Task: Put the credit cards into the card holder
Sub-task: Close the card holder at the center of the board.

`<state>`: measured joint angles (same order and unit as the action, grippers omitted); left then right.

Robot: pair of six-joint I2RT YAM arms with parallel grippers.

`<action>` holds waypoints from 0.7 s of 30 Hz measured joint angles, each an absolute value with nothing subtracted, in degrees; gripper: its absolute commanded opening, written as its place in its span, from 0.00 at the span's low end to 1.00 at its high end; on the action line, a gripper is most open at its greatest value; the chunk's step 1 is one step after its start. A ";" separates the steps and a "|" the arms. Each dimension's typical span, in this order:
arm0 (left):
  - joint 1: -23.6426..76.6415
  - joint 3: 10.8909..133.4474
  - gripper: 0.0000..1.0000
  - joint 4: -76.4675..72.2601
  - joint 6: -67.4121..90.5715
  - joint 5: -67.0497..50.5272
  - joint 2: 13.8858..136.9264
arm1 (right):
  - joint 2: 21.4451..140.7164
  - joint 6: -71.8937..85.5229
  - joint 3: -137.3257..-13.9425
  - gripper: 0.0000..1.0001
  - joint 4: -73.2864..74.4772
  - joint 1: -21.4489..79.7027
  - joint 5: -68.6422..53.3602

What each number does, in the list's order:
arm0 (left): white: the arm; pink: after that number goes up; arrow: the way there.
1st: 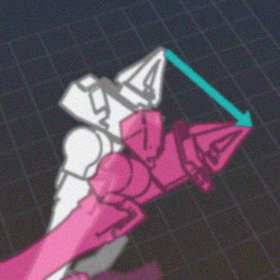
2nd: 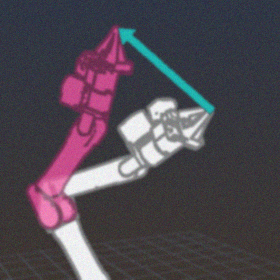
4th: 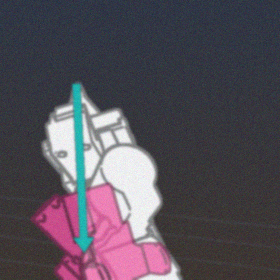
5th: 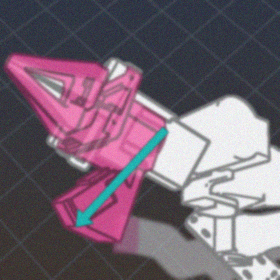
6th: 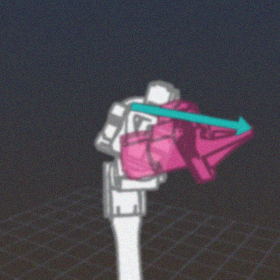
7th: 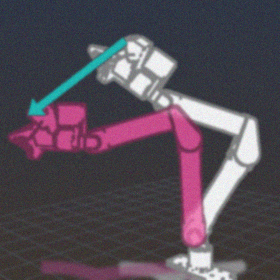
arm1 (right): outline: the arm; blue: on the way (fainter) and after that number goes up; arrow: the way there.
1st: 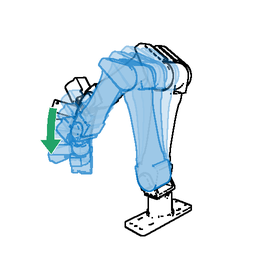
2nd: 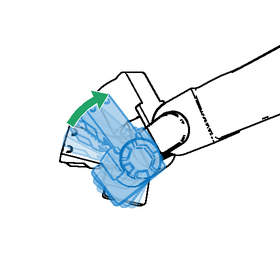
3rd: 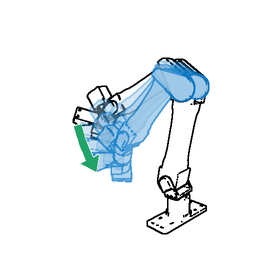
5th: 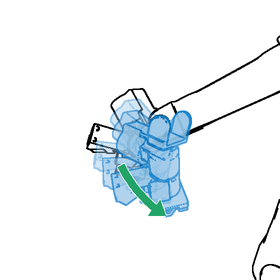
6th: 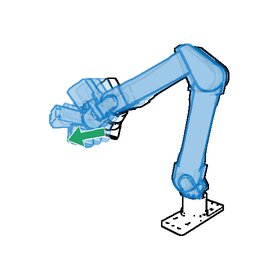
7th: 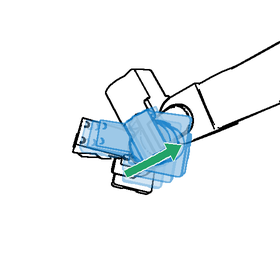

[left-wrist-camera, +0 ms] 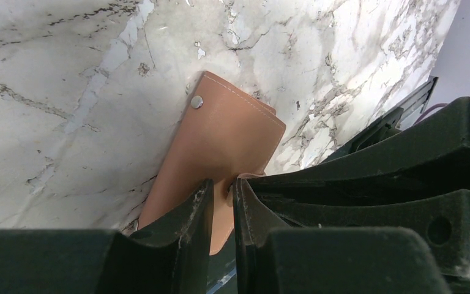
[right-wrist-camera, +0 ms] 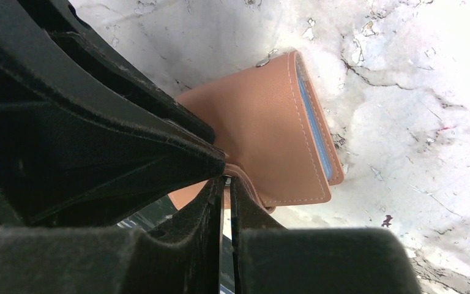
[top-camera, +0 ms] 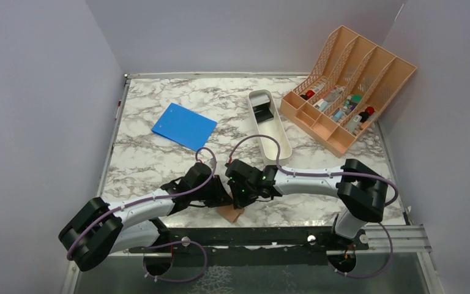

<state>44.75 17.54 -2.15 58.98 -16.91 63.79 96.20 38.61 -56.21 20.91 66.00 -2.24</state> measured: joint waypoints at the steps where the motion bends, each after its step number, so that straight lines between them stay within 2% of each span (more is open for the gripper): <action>1: 44.75 17.54 0.22 -2.15 58.98 -16.91 63.79 | 96.44 38.61 -56.53 0.13 21.30 66.00 -2.24; 10: 44.75 17.67 0.22 -0.27 58.76 -14.87 62.43 | 99.77 38.57 -60.25 0.13 25.08 66.00 -2.81; 21: 44.91 20.78 0.23 10.79 56.27 -6.46 56.86 | 103.37 38.30 -64.23 0.13 29.54 65.30 -5.30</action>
